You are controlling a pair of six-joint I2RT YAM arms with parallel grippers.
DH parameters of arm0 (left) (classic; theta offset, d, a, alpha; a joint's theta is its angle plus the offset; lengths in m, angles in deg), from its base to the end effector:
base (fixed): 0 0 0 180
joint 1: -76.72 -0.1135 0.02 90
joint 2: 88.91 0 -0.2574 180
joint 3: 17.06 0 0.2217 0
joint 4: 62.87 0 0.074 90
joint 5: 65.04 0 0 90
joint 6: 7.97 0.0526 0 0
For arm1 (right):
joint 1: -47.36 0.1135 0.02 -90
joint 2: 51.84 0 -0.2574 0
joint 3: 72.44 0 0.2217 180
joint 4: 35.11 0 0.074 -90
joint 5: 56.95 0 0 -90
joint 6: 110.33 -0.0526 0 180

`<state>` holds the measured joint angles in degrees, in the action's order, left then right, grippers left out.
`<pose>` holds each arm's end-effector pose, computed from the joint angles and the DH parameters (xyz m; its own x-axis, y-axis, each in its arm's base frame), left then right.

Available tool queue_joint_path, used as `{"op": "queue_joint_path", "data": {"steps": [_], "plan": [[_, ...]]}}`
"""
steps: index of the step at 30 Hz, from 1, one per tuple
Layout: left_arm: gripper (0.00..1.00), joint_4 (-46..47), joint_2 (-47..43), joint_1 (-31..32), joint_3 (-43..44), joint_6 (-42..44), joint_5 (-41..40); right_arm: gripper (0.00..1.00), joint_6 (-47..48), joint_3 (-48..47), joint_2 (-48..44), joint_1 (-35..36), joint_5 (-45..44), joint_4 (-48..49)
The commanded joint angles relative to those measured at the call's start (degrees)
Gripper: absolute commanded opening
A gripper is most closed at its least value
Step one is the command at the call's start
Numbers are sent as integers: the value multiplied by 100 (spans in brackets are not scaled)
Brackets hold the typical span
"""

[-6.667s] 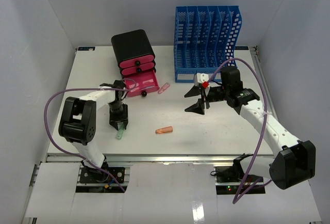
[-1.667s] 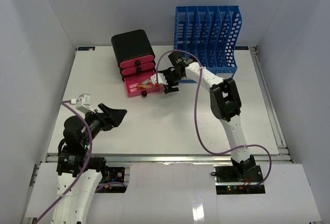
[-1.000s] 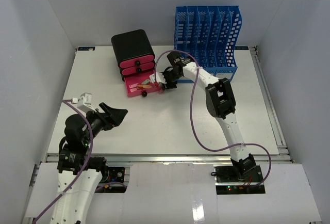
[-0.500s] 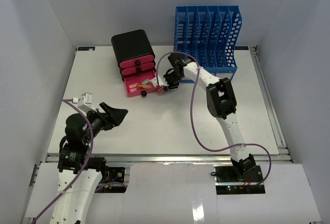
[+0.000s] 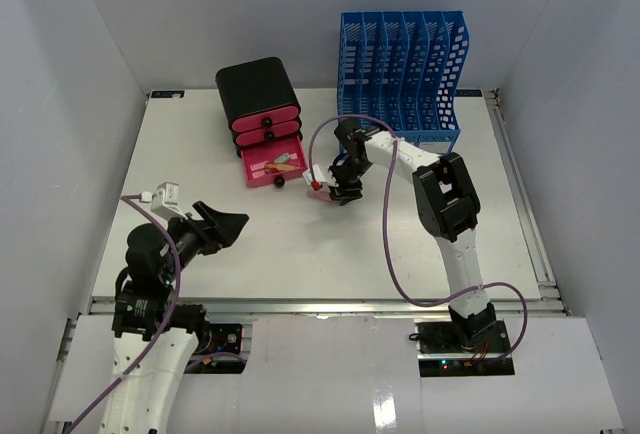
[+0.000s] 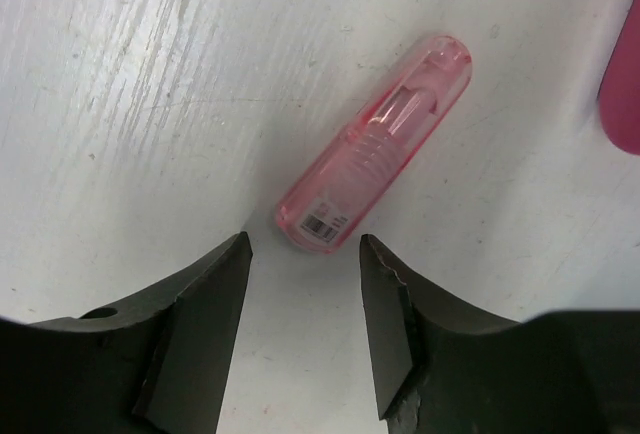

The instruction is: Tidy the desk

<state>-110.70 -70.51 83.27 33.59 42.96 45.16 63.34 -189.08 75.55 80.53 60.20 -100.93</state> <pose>0.0795 -0.0274 0.2799 -0.4829 -0.5399 -0.6894 0.1715 0.7137 -0.6791 0.3402 0.2511 0.1592 0.4823 -0.7413 -0.4667 -0.8727 -0.4532 -0.1819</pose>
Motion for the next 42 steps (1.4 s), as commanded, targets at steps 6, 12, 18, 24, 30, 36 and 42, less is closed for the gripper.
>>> {"op": "queue_joint_path", "data": {"steps": [6,12,18,24,30,36,42], "plan": [[85,-57,-143,-13,-22,-39,54,65,-1766,-571,534,184,134,-71],[85,-42,-128,-13,-31,-39,61,75,-2612,-529,592,345,-59,52],[85,-48,-185,-13,-21,-38,54,50,-3241,-324,551,523,-240,456],[85,-40,-291,-13,-177,-160,63,8,-3222,-140,210,532,-402,520],[85,128,-360,-13,-359,-390,142,8,-2786,-577,-386,616,-283,340],[85,239,-392,-13,-518,-638,235,8,-2605,-1536,-329,937,-953,846],[84,242,-423,-13,-650,-788,258,9,-2788,-2480,451,1152,-1829,1765]]}}
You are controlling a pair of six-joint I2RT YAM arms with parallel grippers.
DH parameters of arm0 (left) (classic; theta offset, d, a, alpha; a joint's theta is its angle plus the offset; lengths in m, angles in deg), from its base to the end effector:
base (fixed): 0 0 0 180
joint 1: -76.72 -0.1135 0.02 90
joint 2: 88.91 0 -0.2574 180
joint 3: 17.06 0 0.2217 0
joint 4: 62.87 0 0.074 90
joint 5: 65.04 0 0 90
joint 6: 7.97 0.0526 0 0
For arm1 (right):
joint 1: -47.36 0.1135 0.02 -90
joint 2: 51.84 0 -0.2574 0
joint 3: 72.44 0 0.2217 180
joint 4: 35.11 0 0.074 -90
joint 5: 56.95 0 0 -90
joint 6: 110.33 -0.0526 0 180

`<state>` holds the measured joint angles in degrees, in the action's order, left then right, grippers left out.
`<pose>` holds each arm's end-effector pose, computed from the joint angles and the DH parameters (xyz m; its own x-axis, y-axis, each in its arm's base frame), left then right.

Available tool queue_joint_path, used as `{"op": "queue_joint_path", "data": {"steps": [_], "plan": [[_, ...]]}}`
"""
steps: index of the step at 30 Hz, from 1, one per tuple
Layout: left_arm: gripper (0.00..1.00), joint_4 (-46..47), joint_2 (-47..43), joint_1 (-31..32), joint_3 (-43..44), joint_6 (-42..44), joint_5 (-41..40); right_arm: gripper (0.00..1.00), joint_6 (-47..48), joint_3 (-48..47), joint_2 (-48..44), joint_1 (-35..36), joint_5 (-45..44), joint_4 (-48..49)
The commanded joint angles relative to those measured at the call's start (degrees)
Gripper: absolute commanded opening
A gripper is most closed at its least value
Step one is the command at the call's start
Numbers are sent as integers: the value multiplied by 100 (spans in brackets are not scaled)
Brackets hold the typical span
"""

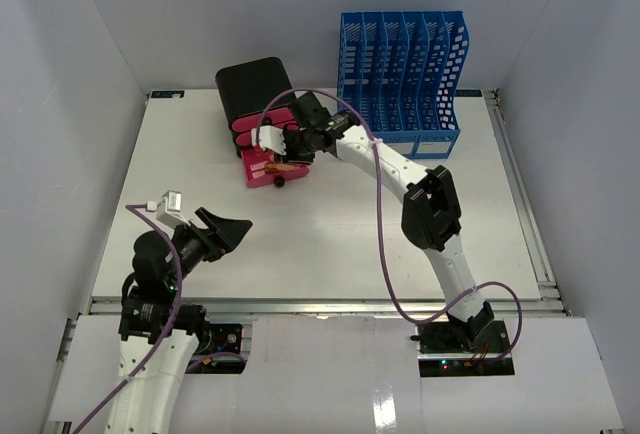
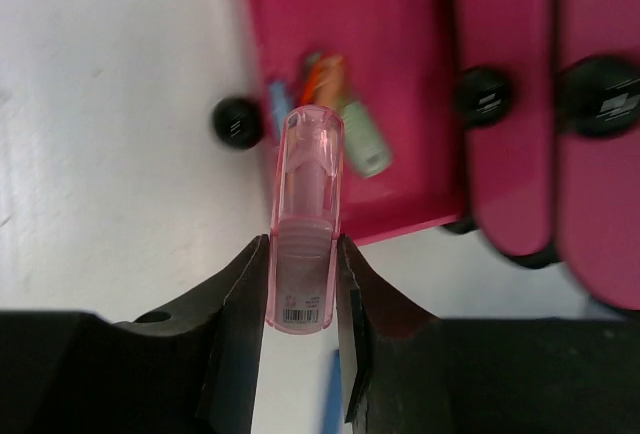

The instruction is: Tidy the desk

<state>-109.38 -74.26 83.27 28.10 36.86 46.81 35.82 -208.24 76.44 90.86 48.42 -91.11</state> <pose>0.0773 -0.0286 0.2573 -0.5202 -0.6028 -0.6049 0.1310 0.6436 -0.7541 0.3400 0.3418 0.2512 0.3546 -0.7675 -0.5341 -0.8918 -0.1058 -0.4400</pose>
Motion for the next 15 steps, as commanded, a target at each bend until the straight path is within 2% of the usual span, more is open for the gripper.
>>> {"op": "queue_joint_path", "data": {"steps": [1,3,5,8,11,14,15], "plan": [[85,114,-54,-13,-122,-209,87,10,-54,-532,418,163,-768,1018],[85,137,-58,-13,-168,-238,82,13,-66,-463,491,239,-1010,1535],[85,145,-34,-13,-202,-255,80,21,12,-238,630,303,-1374,2242],[85,145,-23,-13,-206,-246,68,28,20,-455,905,352,-1741,2417],[85,145,-32,-13,-215,-220,75,41,-63,-454,1043,353,-1924,2570],[85,145,-23,-13,-250,-212,82,60,-144,-236,887,348,-2005,2729],[85,145,-24,-13,-254,-210,83,62,-192,-151,833,343,-1989,2745]]}}
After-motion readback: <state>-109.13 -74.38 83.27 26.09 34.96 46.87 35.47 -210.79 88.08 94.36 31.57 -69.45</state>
